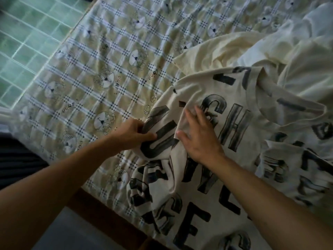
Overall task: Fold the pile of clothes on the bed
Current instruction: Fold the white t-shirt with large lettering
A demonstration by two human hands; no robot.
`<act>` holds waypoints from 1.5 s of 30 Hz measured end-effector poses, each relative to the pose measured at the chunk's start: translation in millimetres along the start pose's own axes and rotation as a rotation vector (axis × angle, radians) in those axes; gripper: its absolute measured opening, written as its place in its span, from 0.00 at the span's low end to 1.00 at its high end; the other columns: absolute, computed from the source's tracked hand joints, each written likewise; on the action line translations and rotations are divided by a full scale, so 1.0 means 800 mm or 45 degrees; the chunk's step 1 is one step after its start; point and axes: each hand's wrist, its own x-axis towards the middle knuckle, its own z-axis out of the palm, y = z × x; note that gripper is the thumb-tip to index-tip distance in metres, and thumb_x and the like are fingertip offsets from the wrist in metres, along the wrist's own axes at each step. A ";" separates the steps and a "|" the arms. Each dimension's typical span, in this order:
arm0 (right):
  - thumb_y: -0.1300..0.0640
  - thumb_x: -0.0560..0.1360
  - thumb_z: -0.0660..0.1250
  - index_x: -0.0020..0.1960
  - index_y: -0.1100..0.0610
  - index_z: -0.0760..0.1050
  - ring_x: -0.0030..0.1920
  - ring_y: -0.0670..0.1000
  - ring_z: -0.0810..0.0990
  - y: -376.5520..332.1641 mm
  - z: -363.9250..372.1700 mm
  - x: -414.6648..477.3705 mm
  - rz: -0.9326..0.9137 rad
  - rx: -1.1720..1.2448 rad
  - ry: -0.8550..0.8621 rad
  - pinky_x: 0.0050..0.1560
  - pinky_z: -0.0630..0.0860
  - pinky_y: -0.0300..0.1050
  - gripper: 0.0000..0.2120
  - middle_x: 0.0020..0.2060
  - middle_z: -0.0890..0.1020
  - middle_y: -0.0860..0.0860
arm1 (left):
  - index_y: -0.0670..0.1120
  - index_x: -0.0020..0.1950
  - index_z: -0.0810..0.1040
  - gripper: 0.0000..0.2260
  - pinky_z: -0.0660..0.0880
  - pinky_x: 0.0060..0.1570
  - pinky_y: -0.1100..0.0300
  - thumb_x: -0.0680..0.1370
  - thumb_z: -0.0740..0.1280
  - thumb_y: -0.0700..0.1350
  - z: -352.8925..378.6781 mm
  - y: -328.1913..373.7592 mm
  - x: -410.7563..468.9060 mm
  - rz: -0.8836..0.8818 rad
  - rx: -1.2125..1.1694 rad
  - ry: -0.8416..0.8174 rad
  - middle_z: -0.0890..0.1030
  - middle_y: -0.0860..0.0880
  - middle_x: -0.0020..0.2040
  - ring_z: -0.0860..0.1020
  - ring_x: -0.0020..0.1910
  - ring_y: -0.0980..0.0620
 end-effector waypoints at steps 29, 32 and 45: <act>0.44 0.81 0.49 0.76 0.55 0.62 0.75 0.55 0.61 -0.048 -0.002 0.067 -0.084 -0.141 0.414 0.75 0.59 0.59 0.27 0.74 0.64 0.55 | 0.41 0.49 0.78 0.03 0.82 0.41 0.63 0.77 0.68 0.39 -0.132 0.010 0.027 0.212 -0.463 0.160 0.82 0.44 0.50 0.82 0.48 0.50; 0.54 0.81 0.55 0.75 0.57 0.64 0.73 0.56 0.65 -0.052 -0.023 0.131 -0.200 -0.155 0.377 0.74 0.61 0.55 0.23 0.72 0.69 0.55 | 0.41 0.52 0.79 0.06 0.83 0.46 0.59 0.76 0.67 0.36 -0.130 -0.018 0.028 0.275 -0.478 0.117 0.83 0.42 0.53 0.83 0.52 0.47; 0.55 0.78 0.64 0.54 0.52 0.75 0.55 0.54 0.75 -0.088 -0.075 0.240 -0.026 -0.436 0.349 0.58 0.68 0.53 0.05 0.51 0.79 0.51 | 0.53 0.60 0.70 0.15 0.81 0.37 0.60 0.77 0.71 0.43 -0.112 -0.016 0.049 0.396 -0.632 0.568 0.80 0.54 0.52 0.83 0.42 0.58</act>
